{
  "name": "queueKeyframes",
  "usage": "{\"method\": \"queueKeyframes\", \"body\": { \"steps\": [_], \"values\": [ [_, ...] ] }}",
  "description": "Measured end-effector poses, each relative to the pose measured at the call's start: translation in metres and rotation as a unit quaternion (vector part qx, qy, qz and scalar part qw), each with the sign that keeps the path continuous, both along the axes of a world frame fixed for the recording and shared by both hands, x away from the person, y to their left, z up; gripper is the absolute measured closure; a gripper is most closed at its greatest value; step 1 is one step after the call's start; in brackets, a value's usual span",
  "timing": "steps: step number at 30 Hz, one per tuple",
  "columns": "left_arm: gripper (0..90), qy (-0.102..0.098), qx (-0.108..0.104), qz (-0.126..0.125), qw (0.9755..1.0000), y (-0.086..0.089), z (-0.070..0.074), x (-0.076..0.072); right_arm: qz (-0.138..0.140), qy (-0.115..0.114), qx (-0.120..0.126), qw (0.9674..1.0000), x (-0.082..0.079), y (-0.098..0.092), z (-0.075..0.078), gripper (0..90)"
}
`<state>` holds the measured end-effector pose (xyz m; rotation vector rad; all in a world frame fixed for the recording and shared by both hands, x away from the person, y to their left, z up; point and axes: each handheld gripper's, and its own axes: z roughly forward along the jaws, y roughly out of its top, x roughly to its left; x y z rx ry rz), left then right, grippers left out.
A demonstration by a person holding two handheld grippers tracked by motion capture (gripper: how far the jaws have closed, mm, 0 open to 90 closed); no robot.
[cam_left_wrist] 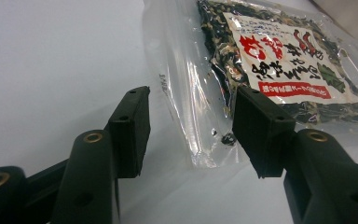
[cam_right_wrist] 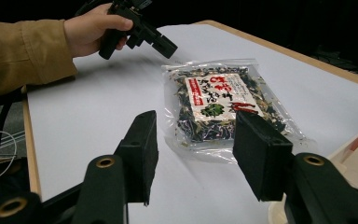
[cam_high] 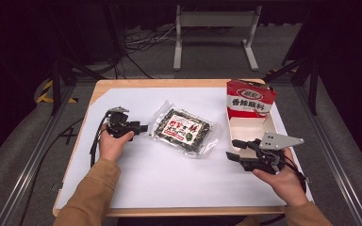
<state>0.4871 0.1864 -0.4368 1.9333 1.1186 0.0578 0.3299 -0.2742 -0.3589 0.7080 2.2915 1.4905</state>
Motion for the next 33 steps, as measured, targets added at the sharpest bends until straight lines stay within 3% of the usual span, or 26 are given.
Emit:
{"method": "queueKeyframes", "body": {
  "steps": [12, 24, 29, 33],
  "values": [
    [45.1, 0.033, -0.011, -0.002, 0.9994, -0.002, -0.009, 0.006, 0.004, 0.005, 0.005, 1.0, -0.002, 0.003, -0.003, 48.4],
    [46.5, 0.045, -0.014, -0.021, 0.9987, -0.01, -0.014, 0.006, 0.007, 0.01, 0.012, 0.9999, -0.002, 0.005, -0.004, 47.3],
    [49.7, 0.023, 0.021, -0.027, 0.9991, -0.016, -0.012, 0.003, 0.005, 0.012, 0.011, 0.9998, -0.001, 0.005, -0.005, 47.0],
    [54.6, 0.017, 0.029, -0.032, 0.9989, -0.019, -0.012, 0.002, 0.001, 0.013, 0.012, 0.9998, -0.001, 0.005, -0.006, 47.0]
  ]
}}
